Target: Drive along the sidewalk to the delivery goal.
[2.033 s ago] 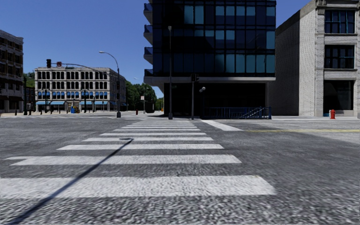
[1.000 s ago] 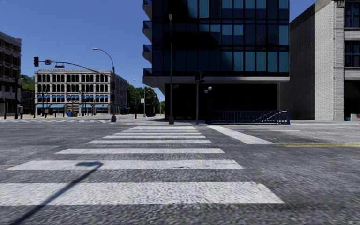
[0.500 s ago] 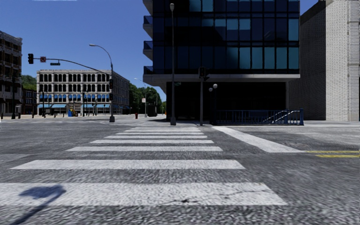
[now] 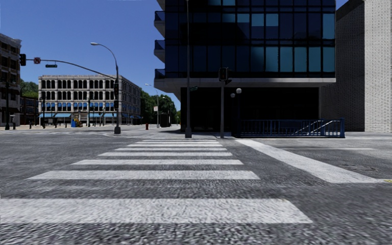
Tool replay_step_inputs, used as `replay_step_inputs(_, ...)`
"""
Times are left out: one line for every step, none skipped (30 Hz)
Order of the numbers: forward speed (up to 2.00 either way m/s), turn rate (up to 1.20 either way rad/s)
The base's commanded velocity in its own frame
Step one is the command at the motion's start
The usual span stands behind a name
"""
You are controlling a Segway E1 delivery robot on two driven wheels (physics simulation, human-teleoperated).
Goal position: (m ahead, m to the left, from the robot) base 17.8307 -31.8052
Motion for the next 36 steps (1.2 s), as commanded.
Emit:
replay_step_inputs(2.0,0.0)
replay_step_inputs(2.0,0.0)
replay_step_inputs(2.0,0.0)
replay_step_inputs(2.0,0.0)
replay_step_inputs(2.0,0.0)
replay_step_inputs(2.0,0.0)
replay_step_inputs(2.0,0.04)
replay_step_inputs(2.0,0.15)
replay_step_inputs(2.0,0.3)
replay_step_inputs(2.0,0.3)
replay_step_inputs(2.0,0.34)
replay_step_inputs(2.0,0.35)
replay_step_inputs(2.0,0.35)
replay_step_inputs(2.0,0.35)
replay_step_inputs(2.0,0.35)
replay_step_inputs(2.0,0.35)
replay_step_inputs(2.0,0.35)
replay_step_inputs(2.0,0.34)
replay_step_inputs(2.0,0.3)
replay_step_inputs(2.0,0.2)
replay_step_inputs(2.0,0.2)
replay_step_inputs(2.0,0.07)
replay_step_inputs(2.0,0.0)
replay_step_inputs(2.0,0.0)
replay_step_inputs(2.0,0.0)
replay_step_inputs(2.0,0.0)
replay_step_inputs(2.0,0.0)
replay_step_inputs(2.0,0.0)
replay_step_inputs(2.0,0.0)
replay_step_inputs(2.0,0.0)
replay_step_inputs(2.0,0.0)
replay_step_inputs(2.0,0.0)
replay_step_inputs(2.0,0.0)
replay_step_inputs(2.0,0.0)
replay_step_inputs(2.0,0.0)
replay_step_inputs(2.0,0.0)
